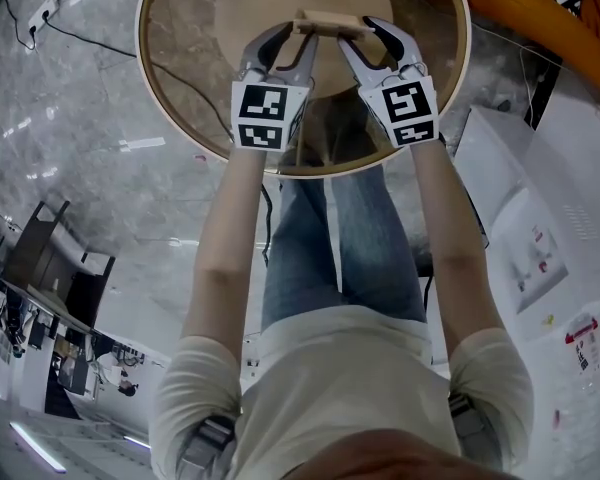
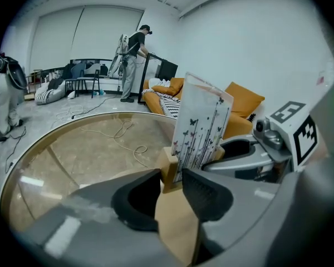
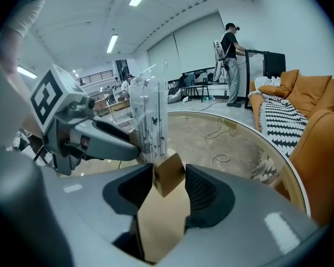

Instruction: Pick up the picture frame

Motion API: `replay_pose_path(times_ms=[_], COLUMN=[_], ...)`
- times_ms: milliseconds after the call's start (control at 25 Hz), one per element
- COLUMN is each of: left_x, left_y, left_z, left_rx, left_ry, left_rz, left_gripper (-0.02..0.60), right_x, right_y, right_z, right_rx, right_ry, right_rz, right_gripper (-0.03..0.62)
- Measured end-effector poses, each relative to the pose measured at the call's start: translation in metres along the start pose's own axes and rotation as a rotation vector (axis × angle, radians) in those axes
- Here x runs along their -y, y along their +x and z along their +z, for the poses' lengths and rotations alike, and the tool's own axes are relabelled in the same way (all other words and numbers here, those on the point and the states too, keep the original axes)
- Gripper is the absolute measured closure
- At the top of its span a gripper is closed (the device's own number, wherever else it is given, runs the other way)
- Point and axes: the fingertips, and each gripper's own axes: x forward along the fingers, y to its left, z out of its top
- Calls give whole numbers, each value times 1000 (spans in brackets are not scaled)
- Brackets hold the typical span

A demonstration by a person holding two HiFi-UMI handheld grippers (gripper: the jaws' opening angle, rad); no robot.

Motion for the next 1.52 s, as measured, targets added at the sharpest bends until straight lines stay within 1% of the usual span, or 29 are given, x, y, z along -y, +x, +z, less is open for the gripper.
replay_pose_path(times_ms=[400, 600, 760, 1160, 1520], left_x=[3, 8, 15, 45, 64], left_y=[-8, -24, -47, -118, -201], left_z=[2, 3, 11, 19, 24], left_rx=[5, 10, 20, 84, 129], left_ry=[16, 16, 17, 26, 24], left_rz=[9, 5, 4, 2, -3], left_gripper=[468, 469, 474, 474, 474], right_x=[-4, -15, -28, -78, -140], right_y=[-8, -20, -37, -94, -147], right_z=[2, 10, 22, 42, 72], right_rx=[-5, 3, 20, 66, 111], right_ry=[-2, -14, -15, -36, -74], right_rz=[-27, -39, -52, -91, -110], right_gripper=[421, 419, 421, 421, 422])
